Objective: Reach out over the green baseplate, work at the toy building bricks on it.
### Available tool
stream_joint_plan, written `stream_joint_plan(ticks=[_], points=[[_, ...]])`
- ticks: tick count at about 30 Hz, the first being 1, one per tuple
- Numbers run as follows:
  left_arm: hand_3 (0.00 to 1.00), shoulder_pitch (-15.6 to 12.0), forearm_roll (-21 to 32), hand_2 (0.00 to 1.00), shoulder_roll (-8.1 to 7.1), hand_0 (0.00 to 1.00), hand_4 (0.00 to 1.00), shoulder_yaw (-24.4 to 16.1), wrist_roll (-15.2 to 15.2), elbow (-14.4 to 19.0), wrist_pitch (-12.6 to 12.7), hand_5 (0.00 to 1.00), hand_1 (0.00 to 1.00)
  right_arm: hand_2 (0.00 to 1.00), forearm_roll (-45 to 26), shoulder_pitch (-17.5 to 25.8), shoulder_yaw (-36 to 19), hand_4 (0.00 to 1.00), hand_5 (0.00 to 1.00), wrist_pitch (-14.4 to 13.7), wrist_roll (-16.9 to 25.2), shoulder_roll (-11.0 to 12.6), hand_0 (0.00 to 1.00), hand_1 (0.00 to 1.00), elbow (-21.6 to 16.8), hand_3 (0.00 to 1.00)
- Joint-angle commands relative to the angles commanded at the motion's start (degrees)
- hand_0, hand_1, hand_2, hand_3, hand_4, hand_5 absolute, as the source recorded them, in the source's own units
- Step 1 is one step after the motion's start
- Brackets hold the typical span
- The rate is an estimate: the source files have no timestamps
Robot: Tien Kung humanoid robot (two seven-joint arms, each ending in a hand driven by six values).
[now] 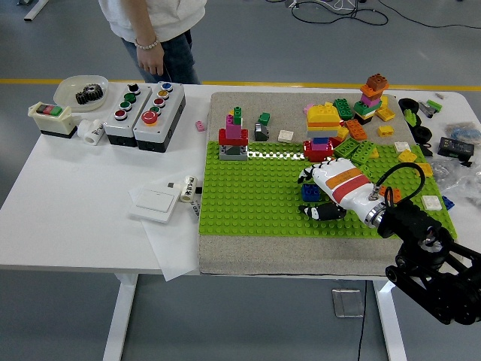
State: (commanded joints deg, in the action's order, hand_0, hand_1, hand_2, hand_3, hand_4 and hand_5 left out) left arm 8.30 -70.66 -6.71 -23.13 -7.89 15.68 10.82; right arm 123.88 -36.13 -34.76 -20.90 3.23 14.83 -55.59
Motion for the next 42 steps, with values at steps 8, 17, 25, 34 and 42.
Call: stream_joint_plan(ticks=[8,17,25,34,42], points=[[0.624,0.1,0.0,0.725,-0.04,0.692,0.688,0.0,0.0,0.1,0.0,0.686,0.659,0.605,-0.8,-0.7,-0.2,0.794,0.423,-0.5,0.2,0.0,0.468,0.573,1.7,0.602],[0.621,0.2,-1.0,0.725,0.01,0.690,0.683,-0.5,-0.2,0.1,-0.2,0.687,0.659,0.573,-1.5,-1.5,0.8,0.778,0.443,-3.0,2.5,-0.1,0.378,0.523,4.7,0.559],[0.620,0.3,-1.5,0.725,0.03,0.690,0.680,-0.8,-0.3,0.1,-0.3,0.688,0.658,0.573,-1.1,-1.3,1.2,0.773,0.447,-2.9,3.0,-0.1,0.379,0.521,6.1,0.555],[0.620,0.5,-2.4,0.725,0.02,0.690,0.677,-1.3,-0.5,0.2,-0.6,0.690,0.658,0.572,-1.0,-1.2,1.4,0.768,0.451,-3.6,3.5,-0.2,0.376,0.522,6.7,0.552],[0.620,0.6,-2.6,0.725,0.01,0.689,0.676,-1.4,-0.5,0.2,-0.7,0.692,0.659,0.542,-1.2,-1.2,1.6,0.741,0.477,-5.1,4.0,-0.2,0.309,0.468,7.0,0.525]])
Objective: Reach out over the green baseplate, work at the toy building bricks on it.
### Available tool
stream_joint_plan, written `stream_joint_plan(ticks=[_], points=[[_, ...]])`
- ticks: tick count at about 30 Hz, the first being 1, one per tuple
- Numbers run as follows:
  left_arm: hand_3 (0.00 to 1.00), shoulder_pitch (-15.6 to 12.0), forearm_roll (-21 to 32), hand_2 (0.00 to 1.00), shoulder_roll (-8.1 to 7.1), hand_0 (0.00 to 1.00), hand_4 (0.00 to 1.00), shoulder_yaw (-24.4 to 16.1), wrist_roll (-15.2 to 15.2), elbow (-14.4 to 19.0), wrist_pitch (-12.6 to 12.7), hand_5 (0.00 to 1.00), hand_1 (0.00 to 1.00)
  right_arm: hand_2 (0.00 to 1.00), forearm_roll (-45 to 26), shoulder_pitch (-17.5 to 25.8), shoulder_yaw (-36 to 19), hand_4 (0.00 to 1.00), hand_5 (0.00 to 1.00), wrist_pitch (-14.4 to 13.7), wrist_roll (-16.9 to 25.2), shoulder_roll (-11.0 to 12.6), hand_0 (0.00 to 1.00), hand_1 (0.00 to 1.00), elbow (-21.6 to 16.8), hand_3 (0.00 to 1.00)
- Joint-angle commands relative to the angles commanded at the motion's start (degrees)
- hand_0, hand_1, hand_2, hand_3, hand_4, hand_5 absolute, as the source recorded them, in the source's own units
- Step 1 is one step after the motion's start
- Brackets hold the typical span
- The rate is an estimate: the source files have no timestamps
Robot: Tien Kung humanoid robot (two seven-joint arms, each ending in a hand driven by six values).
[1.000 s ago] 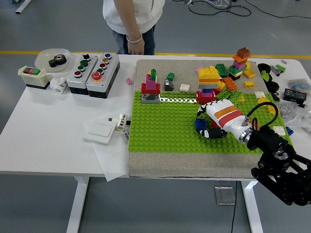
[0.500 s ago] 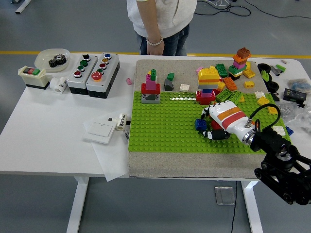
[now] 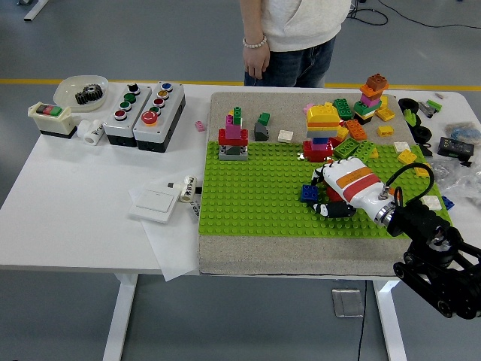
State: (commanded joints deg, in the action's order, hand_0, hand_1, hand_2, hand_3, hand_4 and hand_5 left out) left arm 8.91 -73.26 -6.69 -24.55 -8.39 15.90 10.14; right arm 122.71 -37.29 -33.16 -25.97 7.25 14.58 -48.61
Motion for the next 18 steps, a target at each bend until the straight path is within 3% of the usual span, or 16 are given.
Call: stream_joint_plan(ticks=[11,18], points=[[0.620,-0.1,-0.1,0.725,0.04,0.688,0.675,0.1,0.0,0.0,0.0,0.692,0.659,0.532,-0.1,0.3,0.0,0.729,0.480,-0.7,0.5,0.3,0.261,0.443,-0.3,0.512],[0.620,-0.2,0.2,0.725,0.01,0.688,0.674,0.3,0.1,-0.1,0.0,0.693,0.658,0.534,-0.1,1.2,-0.5,0.727,0.484,-0.9,0.8,1.5,0.263,0.443,-3.0,0.513]])
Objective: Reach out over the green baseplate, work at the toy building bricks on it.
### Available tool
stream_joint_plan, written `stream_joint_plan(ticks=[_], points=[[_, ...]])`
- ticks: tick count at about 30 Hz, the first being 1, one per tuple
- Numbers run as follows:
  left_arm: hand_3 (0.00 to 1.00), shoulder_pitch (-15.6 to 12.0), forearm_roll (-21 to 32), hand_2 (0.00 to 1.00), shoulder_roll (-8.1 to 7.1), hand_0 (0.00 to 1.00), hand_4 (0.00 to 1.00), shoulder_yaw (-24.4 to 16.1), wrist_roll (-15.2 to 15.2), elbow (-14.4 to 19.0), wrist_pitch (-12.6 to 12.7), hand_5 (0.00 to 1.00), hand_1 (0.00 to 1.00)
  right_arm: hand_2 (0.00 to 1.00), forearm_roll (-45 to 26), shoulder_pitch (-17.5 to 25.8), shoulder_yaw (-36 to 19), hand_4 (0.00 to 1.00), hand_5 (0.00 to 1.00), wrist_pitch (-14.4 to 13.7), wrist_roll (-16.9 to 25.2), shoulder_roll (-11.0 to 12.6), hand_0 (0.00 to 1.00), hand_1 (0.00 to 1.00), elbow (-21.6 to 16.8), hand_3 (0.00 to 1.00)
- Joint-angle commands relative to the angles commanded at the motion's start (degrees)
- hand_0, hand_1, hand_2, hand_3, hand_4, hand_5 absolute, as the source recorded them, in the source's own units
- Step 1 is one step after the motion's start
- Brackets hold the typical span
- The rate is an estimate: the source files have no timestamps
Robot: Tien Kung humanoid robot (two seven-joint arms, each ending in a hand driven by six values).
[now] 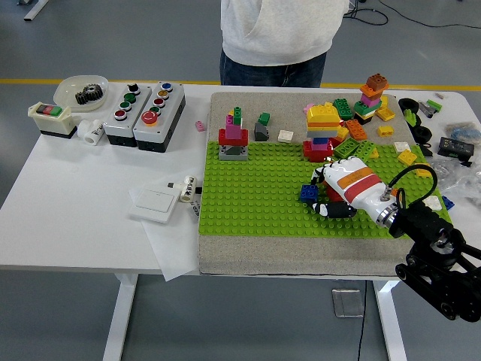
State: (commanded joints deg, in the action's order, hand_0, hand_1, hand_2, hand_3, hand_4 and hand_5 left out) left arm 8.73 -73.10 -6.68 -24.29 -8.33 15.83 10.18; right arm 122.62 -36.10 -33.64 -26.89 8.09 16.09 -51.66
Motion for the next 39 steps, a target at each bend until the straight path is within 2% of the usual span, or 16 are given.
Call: stream_joint_plan(ticks=[8,16,19,32,39], points=[[0.620,-0.2,0.5,0.725,-0.01,0.687,0.673,0.4,0.1,-0.1,0.2,0.692,0.658,0.531,0.0,2.0,-0.6,0.717,0.484,-0.6,0.8,3.0,0.263,0.441,-6.0,0.514],[0.620,-0.3,0.9,0.723,0.07,0.688,0.673,0.6,0.2,-0.3,0.5,0.692,0.655,0.531,-0.1,5.2,-0.4,0.708,0.487,-0.7,1.3,7.9,0.267,0.440,-13.1,0.513],[0.620,-0.3,0.9,0.724,0.07,0.688,0.673,0.6,0.2,-0.3,0.5,0.693,0.656,0.530,0.5,5.9,-0.1,0.701,0.483,-0.7,1.2,9.1,0.263,0.439,-14.4,0.511],[0.618,-0.4,0.4,0.723,0.07,0.687,0.670,0.4,0.1,-0.3,0.3,0.693,0.659,0.532,2.0,6.8,2.1,0.699,0.480,-0.1,1.2,10.2,0.260,0.440,-13.7,0.510],[0.617,-0.4,0.5,0.720,0.02,0.687,0.668,0.5,0.1,-0.3,0.3,0.692,0.657,0.532,2.6,6.5,2.0,0.700,0.476,-0.2,1.2,9.2,0.258,0.441,-12.0,0.511]])
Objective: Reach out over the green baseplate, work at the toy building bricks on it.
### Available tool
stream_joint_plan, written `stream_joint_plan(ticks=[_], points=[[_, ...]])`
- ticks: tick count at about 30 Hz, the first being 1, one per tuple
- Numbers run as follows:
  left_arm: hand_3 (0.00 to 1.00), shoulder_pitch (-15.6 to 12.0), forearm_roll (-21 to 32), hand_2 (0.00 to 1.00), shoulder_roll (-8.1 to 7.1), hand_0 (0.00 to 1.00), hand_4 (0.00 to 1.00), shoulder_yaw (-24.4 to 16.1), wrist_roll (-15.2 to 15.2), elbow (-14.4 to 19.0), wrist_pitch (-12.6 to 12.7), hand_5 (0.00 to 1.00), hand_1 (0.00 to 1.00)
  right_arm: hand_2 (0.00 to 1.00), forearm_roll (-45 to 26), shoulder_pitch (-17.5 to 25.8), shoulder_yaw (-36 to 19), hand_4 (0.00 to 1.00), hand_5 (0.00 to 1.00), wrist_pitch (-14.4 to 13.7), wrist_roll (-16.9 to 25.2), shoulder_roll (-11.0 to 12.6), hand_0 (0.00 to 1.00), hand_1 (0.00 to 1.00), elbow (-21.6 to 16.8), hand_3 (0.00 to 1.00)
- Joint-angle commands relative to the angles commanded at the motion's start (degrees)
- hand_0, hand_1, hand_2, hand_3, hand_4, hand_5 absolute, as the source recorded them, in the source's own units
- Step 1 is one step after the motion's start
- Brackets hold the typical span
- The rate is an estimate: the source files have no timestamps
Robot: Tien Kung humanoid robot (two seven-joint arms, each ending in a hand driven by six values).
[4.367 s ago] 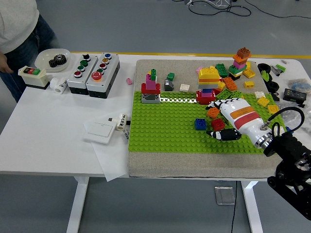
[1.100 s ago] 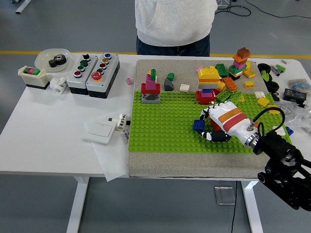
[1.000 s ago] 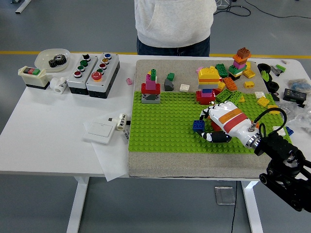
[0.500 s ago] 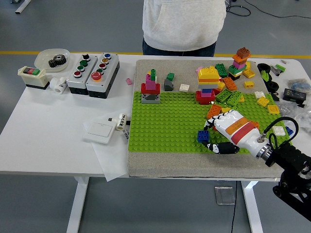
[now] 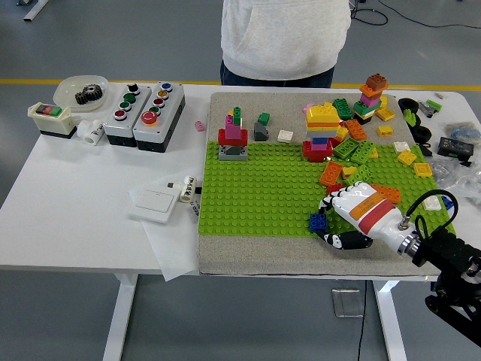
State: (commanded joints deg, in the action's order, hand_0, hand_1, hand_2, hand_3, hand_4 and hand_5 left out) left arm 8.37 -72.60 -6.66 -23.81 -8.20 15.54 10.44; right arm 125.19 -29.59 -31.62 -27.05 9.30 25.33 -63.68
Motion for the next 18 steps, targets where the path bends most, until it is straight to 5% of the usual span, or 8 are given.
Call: stream_joint_plan(ticks=[18], points=[[0.618,0.0,0.4,0.721,-0.04,0.687,0.668,0.3,0.1,0.0,-0.1,0.695,0.656,0.545,0.9,-0.2,-0.9,0.712,0.451,0.3,-0.2,-1.0,0.267,0.449,1.6,0.518]])
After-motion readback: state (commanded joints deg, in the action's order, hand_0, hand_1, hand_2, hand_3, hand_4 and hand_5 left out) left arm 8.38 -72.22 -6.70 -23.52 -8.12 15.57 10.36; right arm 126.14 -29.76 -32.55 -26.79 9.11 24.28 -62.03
